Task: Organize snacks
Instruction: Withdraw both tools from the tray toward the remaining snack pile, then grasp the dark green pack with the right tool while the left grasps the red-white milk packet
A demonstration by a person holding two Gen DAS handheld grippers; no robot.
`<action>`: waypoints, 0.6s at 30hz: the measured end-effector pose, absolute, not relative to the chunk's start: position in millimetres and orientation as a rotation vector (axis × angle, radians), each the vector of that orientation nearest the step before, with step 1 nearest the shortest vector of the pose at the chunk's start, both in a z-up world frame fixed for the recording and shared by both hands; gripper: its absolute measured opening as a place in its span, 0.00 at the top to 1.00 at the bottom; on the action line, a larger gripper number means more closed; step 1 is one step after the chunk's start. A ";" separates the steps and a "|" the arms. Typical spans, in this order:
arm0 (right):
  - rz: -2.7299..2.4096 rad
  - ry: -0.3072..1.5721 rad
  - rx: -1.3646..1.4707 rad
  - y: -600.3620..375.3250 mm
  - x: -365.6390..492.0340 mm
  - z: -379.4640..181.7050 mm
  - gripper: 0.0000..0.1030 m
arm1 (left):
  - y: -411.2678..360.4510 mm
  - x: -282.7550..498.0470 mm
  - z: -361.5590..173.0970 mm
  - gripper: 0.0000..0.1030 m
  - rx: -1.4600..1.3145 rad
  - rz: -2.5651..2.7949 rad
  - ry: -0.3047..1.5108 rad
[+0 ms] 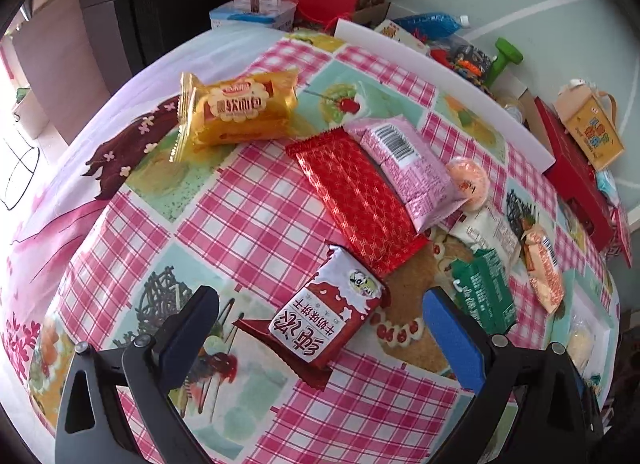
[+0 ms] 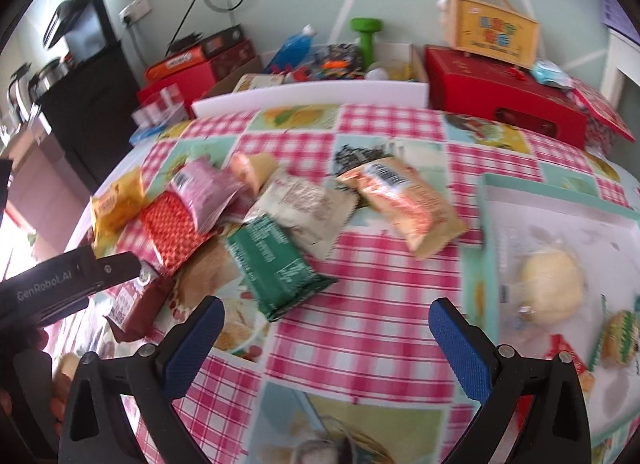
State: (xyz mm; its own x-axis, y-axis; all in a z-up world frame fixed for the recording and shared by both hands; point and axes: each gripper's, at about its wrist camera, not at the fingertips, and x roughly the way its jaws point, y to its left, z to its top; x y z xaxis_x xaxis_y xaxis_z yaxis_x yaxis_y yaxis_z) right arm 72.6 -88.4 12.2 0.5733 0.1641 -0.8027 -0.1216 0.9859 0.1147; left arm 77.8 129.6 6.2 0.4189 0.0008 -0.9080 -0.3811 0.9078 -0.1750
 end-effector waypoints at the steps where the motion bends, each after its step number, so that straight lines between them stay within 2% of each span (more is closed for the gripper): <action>1: 0.170 0.949 0.039 -85.6 74.1 10.2 0.00 | 129.0 80.1 3.0 0.02 -0.370 0.245 1.134; 9: 0.187 0.959 -0.034 -68.8 87.1 0.2 0.00 | 124.5 90.9 -6.5 0.02 -0.287 0.216 1.172; 13: 0.198 0.964 -0.053 -63.5 94.5 -4.5 0.05 | 125.2 96.7 -11.3 0.03 -0.279 0.208 1.182; 15: 0.198 0.969 -0.070 -59.9 98.5 -7.5 0.08 | 126.2 98.1 -13.7 0.08 -0.299 0.191 1.188; 17: 0.194 0.974 -0.078 -56.9 102.6 -9.9 0.12 | 127.0 101.6 -16.8 0.19 -0.311 0.179 1.194; 18: 0.196 0.975 -0.076 -55.6 103.6 -10.5 0.13 | 126.9 102.2 -17.8 0.20 -0.315 0.173 1.197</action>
State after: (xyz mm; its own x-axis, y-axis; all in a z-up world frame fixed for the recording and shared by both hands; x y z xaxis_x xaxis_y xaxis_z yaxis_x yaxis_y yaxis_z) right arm 103.6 -55.6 -10.5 0.5455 0.1312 -0.8278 -0.1990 0.9797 0.0242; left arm 102.2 126.9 -17.8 0.3593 -0.0333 -0.9326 -0.2969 0.9434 -0.1481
